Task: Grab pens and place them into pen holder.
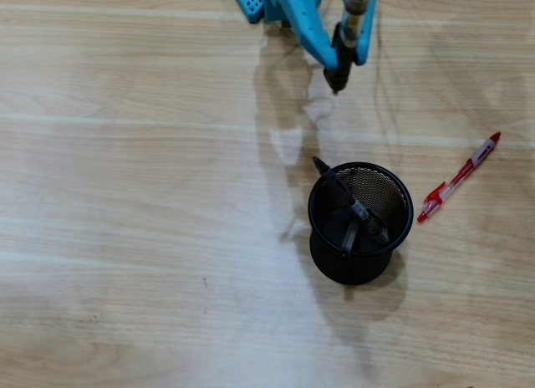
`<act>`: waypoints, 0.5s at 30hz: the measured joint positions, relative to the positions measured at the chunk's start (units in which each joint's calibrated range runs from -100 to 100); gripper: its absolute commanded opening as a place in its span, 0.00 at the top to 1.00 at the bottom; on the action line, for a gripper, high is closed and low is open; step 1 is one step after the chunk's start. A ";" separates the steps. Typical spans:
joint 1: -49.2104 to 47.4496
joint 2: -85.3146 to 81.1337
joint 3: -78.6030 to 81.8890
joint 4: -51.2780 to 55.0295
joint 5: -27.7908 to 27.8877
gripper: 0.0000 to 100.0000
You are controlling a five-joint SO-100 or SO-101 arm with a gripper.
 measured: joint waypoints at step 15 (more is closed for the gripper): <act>-2.38 8.33 27.33 -34.70 -3.22 0.98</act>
